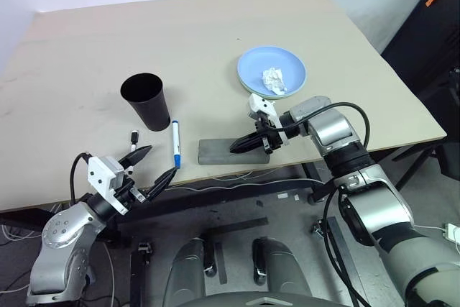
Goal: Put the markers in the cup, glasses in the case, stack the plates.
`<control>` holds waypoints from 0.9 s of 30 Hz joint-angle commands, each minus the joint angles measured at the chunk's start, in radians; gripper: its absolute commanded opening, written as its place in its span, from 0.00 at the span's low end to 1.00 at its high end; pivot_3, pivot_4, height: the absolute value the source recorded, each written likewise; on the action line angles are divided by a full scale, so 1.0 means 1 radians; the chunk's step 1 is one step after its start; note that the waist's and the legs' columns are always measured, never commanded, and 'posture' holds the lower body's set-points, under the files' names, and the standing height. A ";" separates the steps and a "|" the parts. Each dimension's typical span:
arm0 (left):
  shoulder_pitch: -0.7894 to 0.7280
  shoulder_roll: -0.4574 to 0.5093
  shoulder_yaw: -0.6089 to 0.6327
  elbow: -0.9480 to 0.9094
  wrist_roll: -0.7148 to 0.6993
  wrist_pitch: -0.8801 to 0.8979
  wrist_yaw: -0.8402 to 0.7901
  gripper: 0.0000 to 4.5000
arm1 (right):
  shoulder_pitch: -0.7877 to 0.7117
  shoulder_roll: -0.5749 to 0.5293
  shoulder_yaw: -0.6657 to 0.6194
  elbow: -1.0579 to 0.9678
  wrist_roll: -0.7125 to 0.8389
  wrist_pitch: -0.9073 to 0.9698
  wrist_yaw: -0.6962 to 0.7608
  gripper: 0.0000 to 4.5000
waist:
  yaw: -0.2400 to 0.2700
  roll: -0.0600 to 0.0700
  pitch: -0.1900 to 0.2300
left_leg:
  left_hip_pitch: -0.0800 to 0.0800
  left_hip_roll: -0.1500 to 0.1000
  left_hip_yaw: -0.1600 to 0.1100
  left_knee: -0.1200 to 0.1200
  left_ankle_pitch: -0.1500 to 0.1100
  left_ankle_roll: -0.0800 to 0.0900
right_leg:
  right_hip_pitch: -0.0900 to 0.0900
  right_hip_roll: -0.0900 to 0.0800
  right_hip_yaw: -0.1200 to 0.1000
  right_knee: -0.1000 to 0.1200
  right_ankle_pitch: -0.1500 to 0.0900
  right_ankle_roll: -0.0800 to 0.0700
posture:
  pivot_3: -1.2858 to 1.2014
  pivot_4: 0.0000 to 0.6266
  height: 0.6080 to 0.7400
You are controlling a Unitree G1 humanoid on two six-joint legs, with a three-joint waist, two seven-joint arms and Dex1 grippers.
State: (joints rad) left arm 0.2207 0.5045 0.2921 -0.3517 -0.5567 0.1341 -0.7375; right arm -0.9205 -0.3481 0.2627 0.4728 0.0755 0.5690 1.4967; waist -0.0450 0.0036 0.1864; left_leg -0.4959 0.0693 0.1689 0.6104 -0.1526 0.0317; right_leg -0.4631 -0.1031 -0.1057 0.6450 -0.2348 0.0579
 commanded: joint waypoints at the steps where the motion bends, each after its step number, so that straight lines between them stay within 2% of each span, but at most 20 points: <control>1: 0.021 0.018 0.096 -0.090 -0.105 0.097 0.071 1.00 | -0.020 -0.012 -0.042 -0.078 0.071 0.033 -0.010 0.01 | 0.000 0.000 0.000 | 0.000 0.000 0.000 0.000 0.000 0.000 | 0.000 0.000 0.000 0.000 0.000 0.000 | 0.52 0.24 0.90; 3: 0.022 0.018 0.143 -0.127 -0.171 0.157 0.127 1.00 | -0.012 -0.018 -0.039 -0.109 0.087 0.042 -0.021 0.01 | 0.000 0.000 0.000 | 0.000 0.000 0.000 0.001 0.000 0.000 | 0.000 0.000 0.000 -0.001 0.000 0.000 | 0.52 0.24 0.90; 8: 0.057 0.057 0.184 -0.185 -0.185 0.260 0.197 1.00 | 0.000 -0.025 -0.030 -0.161 0.126 0.077 -0.047 0.01 | 0.001 0.000 0.000 | 0.000 0.000 0.000 0.000 0.000 0.000 | 0.001 0.000 0.000 -0.002 0.000 0.000 | 0.52 0.24 0.90; 12: 0.019 0.072 0.216 -0.192 -0.234 0.366 0.298 1.00 | -0.012 -0.026 -0.031 -0.173 0.151 0.105 -0.067 0.01 | 0.002 0.000 0.000 | 0.000 0.000 0.000 -0.001 0.000 0.000 | 0.001 0.000 0.000 -0.003 0.000 0.000 | 0.52 0.24 0.90; 18: -0.016 0.200 0.222 -0.195 -0.214 0.601 0.446 1.00 | -0.037 -0.041 -0.041 -0.174 0.179 0.119 -0.087 0.01 | 0.002 0.000 0.000 | 0.000 0.000 0.000 -0.003 0.000 0.000 | 0.000 0.000 0.000 -0.004 0.000 0.000 | 0.52 0.24 0.90; 22: -0.127 0.236 0.232 -0.174 -0.286 0.790 0.560 1.00 | -0.042 -0.058 -0.045 -0.173 0.192 0.124 -0.096 0.01 | 0.004 0.000 0.000 | -0.001 0.000 0.000 -0.004 0.000 0.000 | 0.000 0.001 0.000 -0.006 0.001 0.000 | 0.52 0.24 0.90; 27: -0.296 0.265 0.182 -0.143 -0.316 1.017 0.656 1.00 | -0.041 -0.074 -0.045 -0.182 0.207 0.130 -0.115 0.01 | 0.006 -0.001 0.000 | -0.001 -0.001 0.000 -0.004 0.000 0.000 | 0.002 0.001 -0.001 -0.009 0.001 0.001 | 0.52 0.24 0.90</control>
State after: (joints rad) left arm -0.0430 0.7577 0.4820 -0.4898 -0.8531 1.0772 -0.1166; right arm -0.9370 -0.4142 0.2447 0.3341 0.2590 0.6933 1.3873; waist -0.0386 0.0023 0.1859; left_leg -0.4966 0.0686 0.1692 0.6061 -0.1525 0.0315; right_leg -0.4609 -0.1022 -0.1066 0.6358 -0.2335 0.0590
